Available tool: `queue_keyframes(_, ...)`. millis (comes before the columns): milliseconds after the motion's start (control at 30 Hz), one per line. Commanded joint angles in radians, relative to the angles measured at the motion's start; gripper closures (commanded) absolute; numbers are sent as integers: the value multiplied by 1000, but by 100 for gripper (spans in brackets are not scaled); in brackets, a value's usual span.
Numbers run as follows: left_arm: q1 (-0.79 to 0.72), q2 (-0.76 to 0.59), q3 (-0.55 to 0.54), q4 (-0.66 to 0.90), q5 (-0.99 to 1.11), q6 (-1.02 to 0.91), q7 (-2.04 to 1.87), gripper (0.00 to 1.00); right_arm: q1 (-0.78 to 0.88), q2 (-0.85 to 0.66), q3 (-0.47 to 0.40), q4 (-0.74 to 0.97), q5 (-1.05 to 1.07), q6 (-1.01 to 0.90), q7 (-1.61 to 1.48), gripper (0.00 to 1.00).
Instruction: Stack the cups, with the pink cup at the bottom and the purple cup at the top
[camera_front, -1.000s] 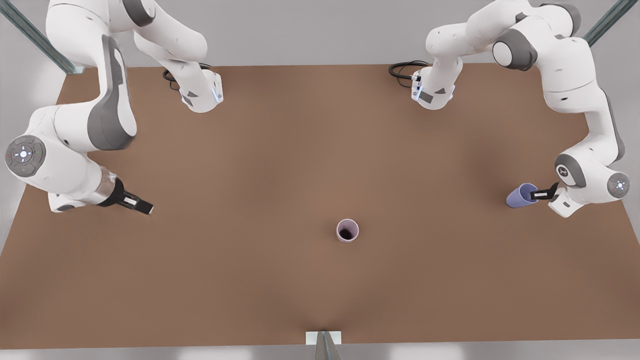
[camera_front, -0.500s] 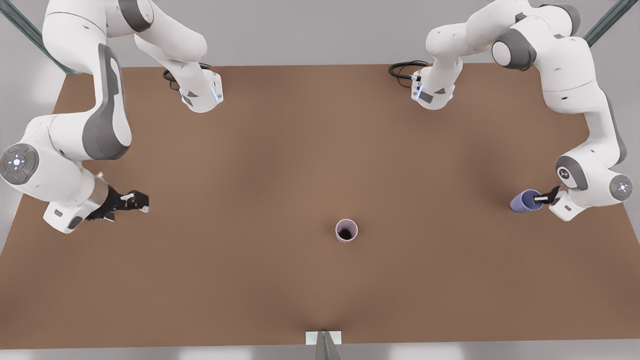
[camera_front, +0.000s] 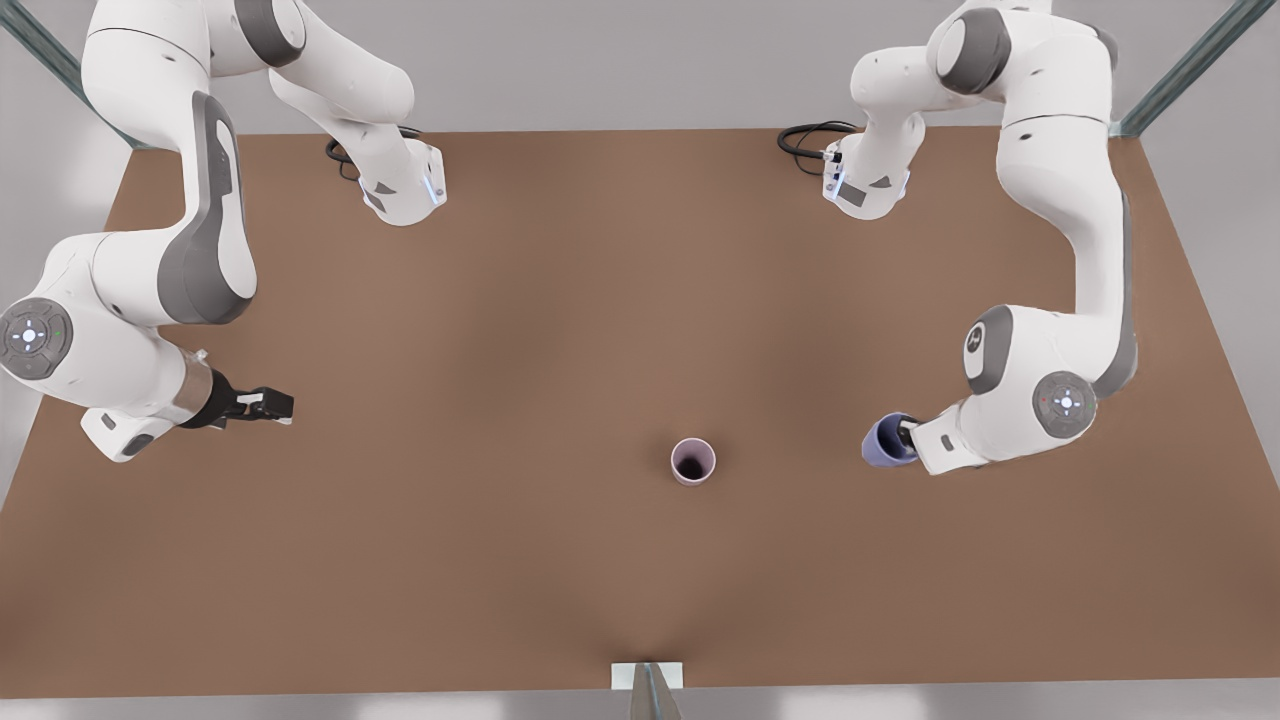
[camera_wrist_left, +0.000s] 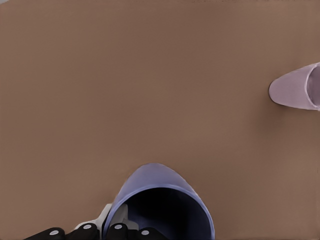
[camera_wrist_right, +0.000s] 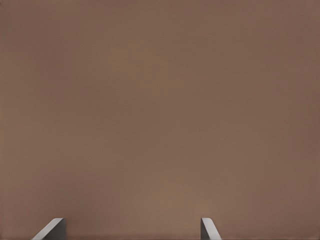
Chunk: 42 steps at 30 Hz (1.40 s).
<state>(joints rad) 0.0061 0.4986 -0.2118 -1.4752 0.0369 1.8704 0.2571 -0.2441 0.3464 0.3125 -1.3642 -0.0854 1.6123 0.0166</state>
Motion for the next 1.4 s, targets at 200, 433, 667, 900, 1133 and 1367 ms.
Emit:
queue_keyframes(200,-298,153,-8,243,11,-94,-898,79,-1,-1,0,0,1,-5,86,0)
queue_keyframes(433,-336,213,-8,328,-41,-13,-983,79,-4,-1,-1,-3,1,-6,66,0)
queue_keyframes(667,-337,229,-9,299,-61,73,-981,79,-15,0,-3,-7,3,-9,65,0)
queue_keyframes(900,-360,241,-9,286,-60,88,-980,79,-17,2,-3,-7,4,-9,65,0)
queue_keyframes(1133,-360,242,-9,257,-54,101,-970,79,-27,10,-3,-7,7,-12,65,0)
queue_keyframes(1367,-360,250,-9,236,-55,134,-970,79,-30,10,-3,-7,7,-14,63,0)
